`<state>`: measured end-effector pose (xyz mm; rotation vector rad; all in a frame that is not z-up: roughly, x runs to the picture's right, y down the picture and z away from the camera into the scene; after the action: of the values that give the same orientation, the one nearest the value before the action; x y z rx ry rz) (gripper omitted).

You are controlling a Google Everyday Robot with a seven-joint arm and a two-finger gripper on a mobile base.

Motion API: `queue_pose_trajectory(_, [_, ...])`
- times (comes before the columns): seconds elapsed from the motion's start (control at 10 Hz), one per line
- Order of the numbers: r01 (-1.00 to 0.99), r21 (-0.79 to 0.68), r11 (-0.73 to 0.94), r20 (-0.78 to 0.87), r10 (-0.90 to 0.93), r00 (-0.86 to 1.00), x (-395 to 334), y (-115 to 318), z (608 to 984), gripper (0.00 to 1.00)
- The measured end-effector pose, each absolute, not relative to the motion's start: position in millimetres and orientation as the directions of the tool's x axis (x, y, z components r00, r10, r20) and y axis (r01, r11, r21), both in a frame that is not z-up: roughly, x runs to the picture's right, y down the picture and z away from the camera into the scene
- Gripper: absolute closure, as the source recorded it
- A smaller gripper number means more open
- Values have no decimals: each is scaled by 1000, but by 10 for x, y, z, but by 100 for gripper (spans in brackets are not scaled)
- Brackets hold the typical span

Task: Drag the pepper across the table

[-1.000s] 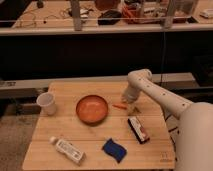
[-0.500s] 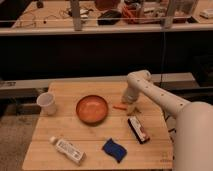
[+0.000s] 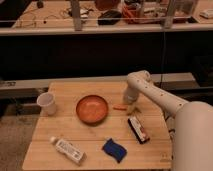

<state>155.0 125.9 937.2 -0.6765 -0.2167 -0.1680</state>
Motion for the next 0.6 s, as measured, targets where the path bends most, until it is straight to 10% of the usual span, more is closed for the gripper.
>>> queue_pose_trajectory(0.2, [221,-602,767,251,-81,965,1564,1269,9368,78])
queue_pose_trajectory(0.6, [220,-604,766,250,-80,965,1573,1281,9367,80])
